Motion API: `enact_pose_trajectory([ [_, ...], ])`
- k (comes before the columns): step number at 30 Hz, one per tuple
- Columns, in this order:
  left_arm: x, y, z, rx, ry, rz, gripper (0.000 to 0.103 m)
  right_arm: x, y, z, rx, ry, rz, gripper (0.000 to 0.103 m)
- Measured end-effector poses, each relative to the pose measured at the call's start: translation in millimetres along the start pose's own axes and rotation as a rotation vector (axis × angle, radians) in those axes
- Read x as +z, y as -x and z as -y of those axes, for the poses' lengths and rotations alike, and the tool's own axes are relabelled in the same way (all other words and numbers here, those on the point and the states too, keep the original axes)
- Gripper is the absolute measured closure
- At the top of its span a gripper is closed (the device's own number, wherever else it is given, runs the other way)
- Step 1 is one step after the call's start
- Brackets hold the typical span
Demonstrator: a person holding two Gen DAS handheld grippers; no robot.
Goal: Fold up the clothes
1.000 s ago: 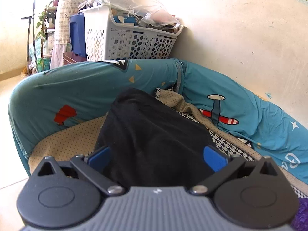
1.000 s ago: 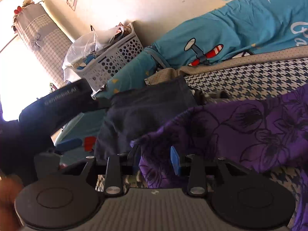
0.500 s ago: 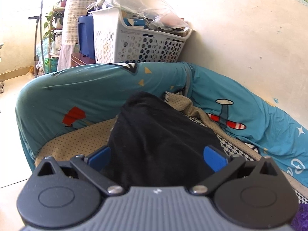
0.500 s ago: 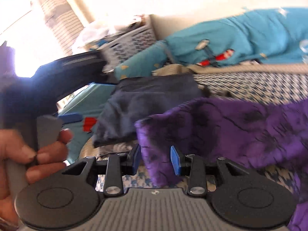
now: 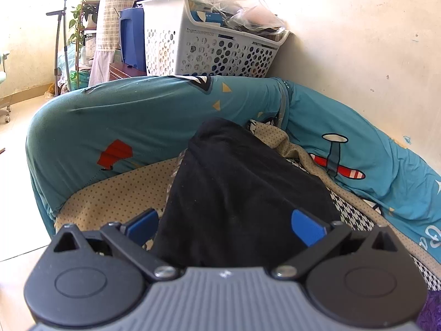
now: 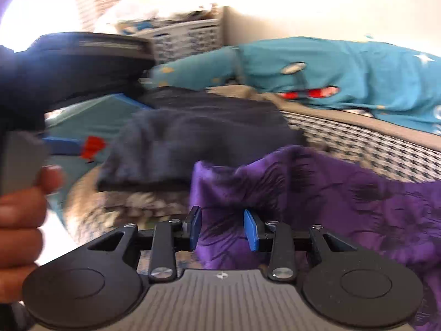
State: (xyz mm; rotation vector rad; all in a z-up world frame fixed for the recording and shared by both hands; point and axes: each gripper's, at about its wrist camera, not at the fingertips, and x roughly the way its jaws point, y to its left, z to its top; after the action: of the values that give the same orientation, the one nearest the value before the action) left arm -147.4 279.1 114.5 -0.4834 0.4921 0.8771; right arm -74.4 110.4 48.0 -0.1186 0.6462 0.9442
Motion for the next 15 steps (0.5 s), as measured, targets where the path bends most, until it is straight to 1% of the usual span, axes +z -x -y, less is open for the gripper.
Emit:
enact_pose_trajectory([
  [2,-1,1,3,-0.014,-0.007,-0.006,0.0,1,-8,12,-0.135,-0.04,-0.014,0.07],
  [4,-2,0,7,-0.039,-0.025,-0.02,0.0,0,-12,32,-0.279,-0.123,-0.027,0.07],
  [5,-4,-1,11,-0.061,-0.044,-0.038,0.0,-1,-12,44,-0.326,-0.176,-0.031,0.07],
  [6,-5,-3,14,-0.084,-0.061,-0.057,0.0,-2,-8,53,-0.344,-0.22,-0.028,0.07],
  [8,-8,-8,18,-0.135,-0.074,-0.107,0.0,-4,4,66,-0.33,-0.285,0.001,0.07],
  [10,-9,-11,16,-0.181,-0.05,-0.14,0.0,-5,21,72,-0.269,-0.329,0.056,0.07],
  [12,-8,-12,14,-0.214,-0.029,-0.155,0.0,-1,34,67,-0.186,-0.303,0.109,0.07],
  [15,-7,-8,13,-0.202,-0.039,-0.129,0.0,7,51,49,-0.059,-0.21,0.168,0.07],
])
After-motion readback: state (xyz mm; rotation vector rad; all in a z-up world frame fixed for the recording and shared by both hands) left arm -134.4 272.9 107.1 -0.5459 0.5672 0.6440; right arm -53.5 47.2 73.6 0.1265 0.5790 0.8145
